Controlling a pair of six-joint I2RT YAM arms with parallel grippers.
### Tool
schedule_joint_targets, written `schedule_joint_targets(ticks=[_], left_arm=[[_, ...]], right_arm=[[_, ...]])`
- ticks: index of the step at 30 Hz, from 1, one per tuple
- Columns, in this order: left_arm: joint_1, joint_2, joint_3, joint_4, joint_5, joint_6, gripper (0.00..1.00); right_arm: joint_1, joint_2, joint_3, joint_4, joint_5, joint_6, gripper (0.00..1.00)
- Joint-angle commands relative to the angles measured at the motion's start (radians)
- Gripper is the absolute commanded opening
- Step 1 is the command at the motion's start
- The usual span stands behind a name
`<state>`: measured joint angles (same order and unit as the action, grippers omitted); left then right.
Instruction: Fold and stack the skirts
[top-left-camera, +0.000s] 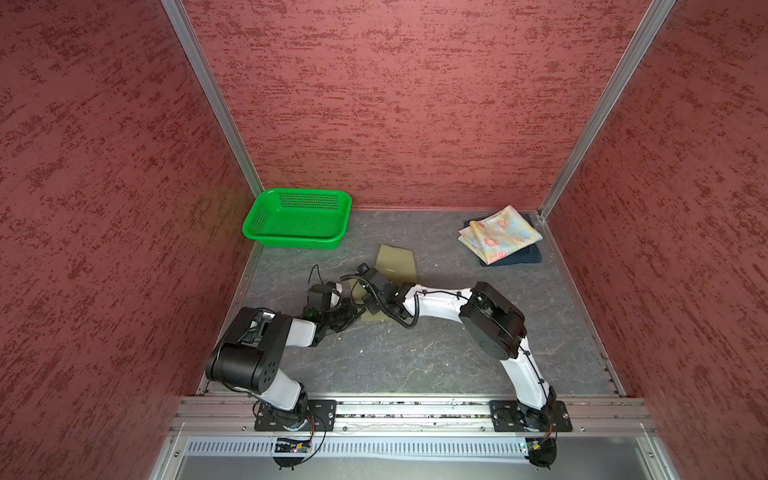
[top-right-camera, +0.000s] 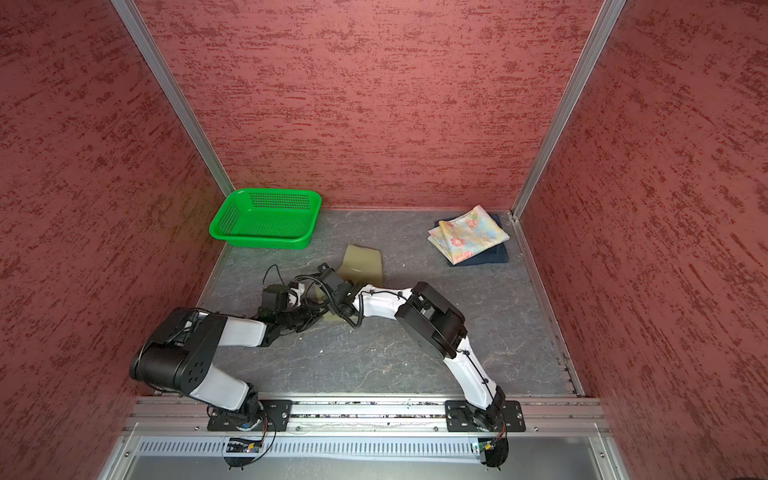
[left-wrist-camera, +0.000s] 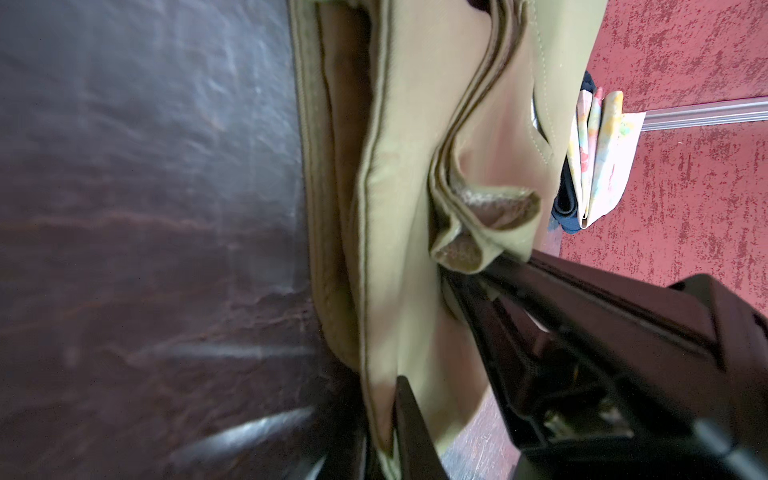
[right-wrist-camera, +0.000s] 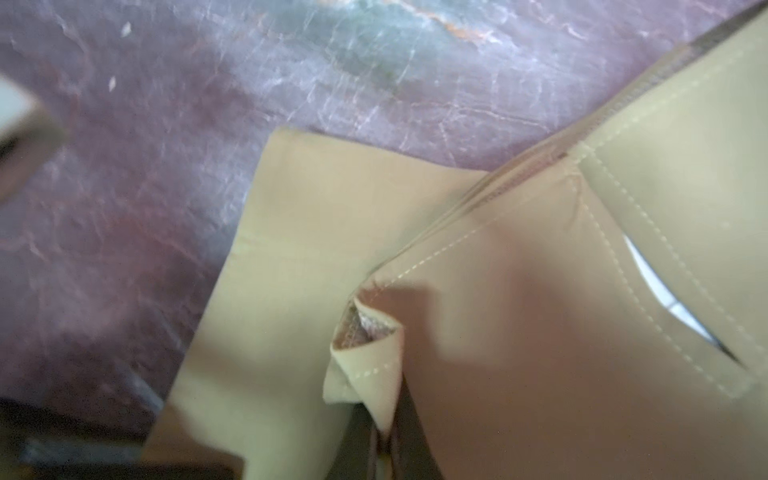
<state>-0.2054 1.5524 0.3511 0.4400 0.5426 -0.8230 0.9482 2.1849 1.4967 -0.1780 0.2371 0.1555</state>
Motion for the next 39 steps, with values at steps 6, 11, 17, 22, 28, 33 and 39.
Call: schedule_joint_targets(ticks=[6, 11, 17, 22, 28, 33, 39], left_arm=[[0.003, 0.049, -0.04, -0.085, -0.013, -0.007, 0.14], [0.008, 0.068, -0.047, -0.056, -0.004, -0.013, 0.14], [0.013, 0.098, -0.047, -0.018, 0.013, -0.026, 0.14], [0.014, 0.109, -0.047, -0.011, 0.019, -0.028, 0.13], [0.021, 0.106, -0.05, -0.016, 0.019, -0.024, 0.13], [0.026, 0.11, -0.05, -0.016, 0.022, -0.021, 0.13], [0.03, 0.091, -0.052, -0.04, 0.025, -0.018, 0.13]], right_arm=[[-0.003, -0.17, -0.129, 0.142, -0.082, 0.001, 0.0], [-0.003, -0.281, -0.25, 0.241, -0.199, 0.047, 0.0], [0.019, -0.317, -0.365, 0.363, -0.337, 0.09, 0.0], [0.061, -0.29, -0.388, 0.431, -0.413, 0.106, 0.0], [0.066, -0.252, -0.438, 0.493, -0.497, 0.141, 0.0], [0.063, -0.213, -0.472, 0.515, -0.478, 0.163, 0.0], [0.048, -0.205, -0.473, 0.523, -0.422, 0.199, 0.1]])
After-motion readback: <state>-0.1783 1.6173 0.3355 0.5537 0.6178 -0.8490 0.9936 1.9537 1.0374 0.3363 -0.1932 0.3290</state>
